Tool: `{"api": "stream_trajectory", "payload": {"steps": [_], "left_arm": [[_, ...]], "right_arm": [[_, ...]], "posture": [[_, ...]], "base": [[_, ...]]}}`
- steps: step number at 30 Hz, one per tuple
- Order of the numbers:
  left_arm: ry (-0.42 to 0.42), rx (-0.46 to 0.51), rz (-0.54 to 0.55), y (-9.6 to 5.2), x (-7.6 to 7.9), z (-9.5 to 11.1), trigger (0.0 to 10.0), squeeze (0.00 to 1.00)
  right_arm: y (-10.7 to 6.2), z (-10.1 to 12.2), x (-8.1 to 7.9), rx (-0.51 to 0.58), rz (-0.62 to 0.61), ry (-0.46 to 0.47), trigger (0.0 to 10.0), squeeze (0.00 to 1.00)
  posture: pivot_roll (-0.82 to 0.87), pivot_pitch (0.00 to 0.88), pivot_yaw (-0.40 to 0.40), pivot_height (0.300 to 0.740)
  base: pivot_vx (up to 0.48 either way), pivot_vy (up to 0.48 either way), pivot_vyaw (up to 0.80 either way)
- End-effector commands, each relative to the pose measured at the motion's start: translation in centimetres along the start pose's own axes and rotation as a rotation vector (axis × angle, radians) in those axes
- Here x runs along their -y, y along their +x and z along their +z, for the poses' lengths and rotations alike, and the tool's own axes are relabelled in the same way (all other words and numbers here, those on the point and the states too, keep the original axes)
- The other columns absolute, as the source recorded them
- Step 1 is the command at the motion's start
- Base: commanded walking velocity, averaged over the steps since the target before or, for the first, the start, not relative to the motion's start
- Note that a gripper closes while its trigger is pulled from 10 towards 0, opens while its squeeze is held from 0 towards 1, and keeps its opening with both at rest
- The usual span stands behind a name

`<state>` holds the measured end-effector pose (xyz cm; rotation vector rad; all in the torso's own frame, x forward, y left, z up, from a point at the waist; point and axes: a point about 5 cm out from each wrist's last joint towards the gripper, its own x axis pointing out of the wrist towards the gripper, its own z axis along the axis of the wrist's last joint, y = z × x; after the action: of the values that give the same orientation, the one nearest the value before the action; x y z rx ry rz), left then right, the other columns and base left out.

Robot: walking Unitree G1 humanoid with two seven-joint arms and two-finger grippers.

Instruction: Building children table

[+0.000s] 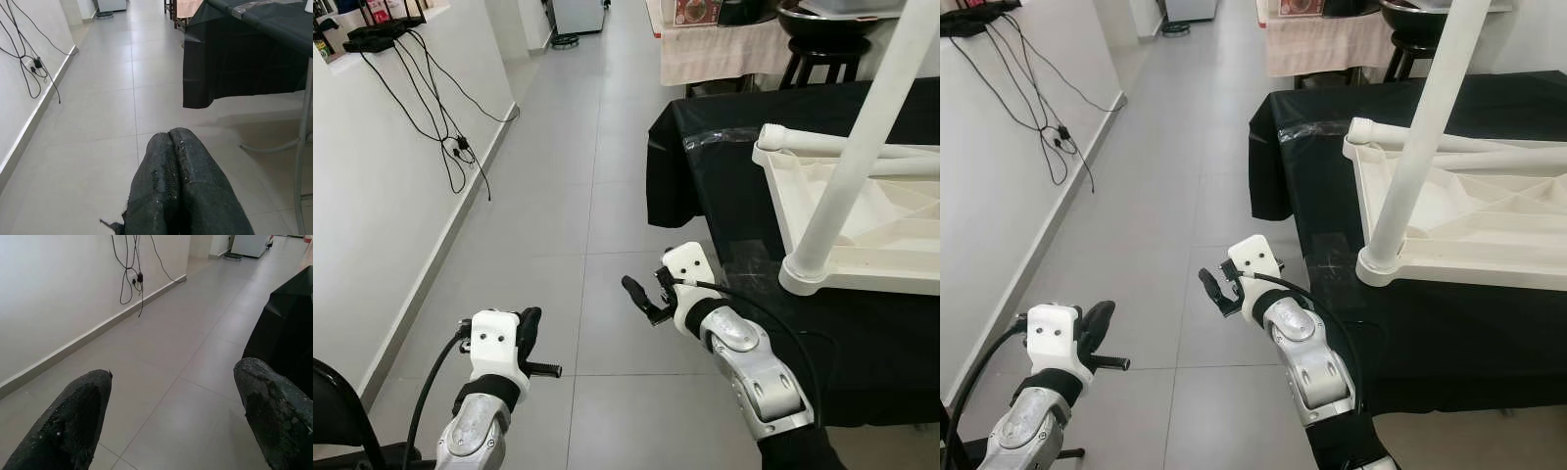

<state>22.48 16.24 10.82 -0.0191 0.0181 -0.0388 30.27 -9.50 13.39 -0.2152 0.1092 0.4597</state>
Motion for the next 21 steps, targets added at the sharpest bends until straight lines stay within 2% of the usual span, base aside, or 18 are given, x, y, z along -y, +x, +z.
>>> {"api": "stream_trajectory", "payload": {"steps": [1, 14, 16, 20, 21], "left_arm": [[0.015, -0.011, 0.011, -0.1, -0.3, -0.2, 10.0, 0.00], [0.045, -0.006, 0.007, -0.1, -0.1, -0.2, 10.0, 0.00], [0.084, -0.013, -0.039, 0.3, 0.7, 0.1, 10.0, 0.00], [0.084, -0.011, -0.040, 0.4, 0.7, 0.2, 10.0, 0.00], [0.048, -0.012, -0.017, 0.6, 0.5, 0.2, 10.0, 0.00]], "right_arm": [[0.2, -0.2, -0.3, -0.001, 0.006, 0.003, 10.0, 0.00], [0.2, -0.5, -0.4, -0.006, 0.005, 0.014, 10.0, 0.00], [0.2, -0.3, -0.4, 0.016, 0.030, 0.047, 10.0, 0.00], [0.2, -0.2, -0.3, 0.024, 0.037, 0.062, 10.0, 0.00], [0.1, 0.0, -0.1, 0.039, 0.029, 0.071, 10.0, 0.00]], "posture": [[-0.04, 0.064, 0.048, 0.740], [-0.05, 0.060, 0.048, 0.740], [-0.05, 0.045, 0.044, 0.740], [-0.04, 0.039, 0.043, 0.740], [-0.04, 0.027, 0.041, 0.740]], "base": [[0.000, 0.000, 0.00], [0.000, 0.000, 0.00], [0.000, 0.000, 0.00], [0.000, 0.000, 0.00], [0.000, 0.000, 0.00]]}}
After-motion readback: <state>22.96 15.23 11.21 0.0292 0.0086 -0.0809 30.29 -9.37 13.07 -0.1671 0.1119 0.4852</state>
